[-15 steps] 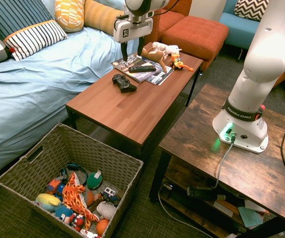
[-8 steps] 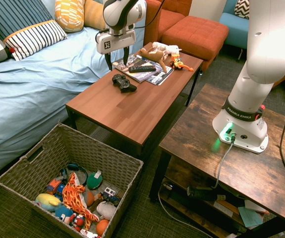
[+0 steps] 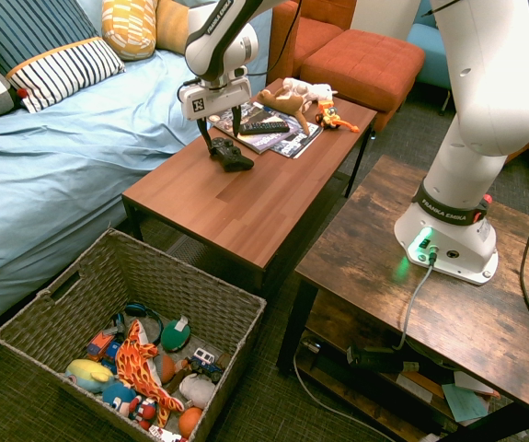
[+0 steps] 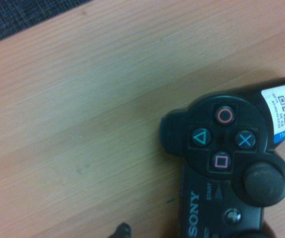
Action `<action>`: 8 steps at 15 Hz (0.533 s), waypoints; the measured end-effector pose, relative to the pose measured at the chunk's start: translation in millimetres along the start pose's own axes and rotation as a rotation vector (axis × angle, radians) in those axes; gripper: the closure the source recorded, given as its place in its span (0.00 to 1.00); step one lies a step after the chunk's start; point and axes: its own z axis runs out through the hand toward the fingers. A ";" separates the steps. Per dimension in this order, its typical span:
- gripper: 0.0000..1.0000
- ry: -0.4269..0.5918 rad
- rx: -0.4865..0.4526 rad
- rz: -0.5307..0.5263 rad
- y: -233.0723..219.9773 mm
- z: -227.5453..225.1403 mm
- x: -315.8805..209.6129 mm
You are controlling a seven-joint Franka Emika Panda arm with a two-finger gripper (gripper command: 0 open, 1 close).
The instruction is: Put the gamepad in the basket
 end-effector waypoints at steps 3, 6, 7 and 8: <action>0.00 -0.021 -0.018 0.032 -1.4 25.4 15.5; 0.00 -0.041 -0.034 0.048 -5.7 37.3 23.1; 0.00 -0.045 -0.039 0.051 -6.5 41.0 24.7; 0.00 -0.049 -0.042 0.053 -6.3 44.8 25.9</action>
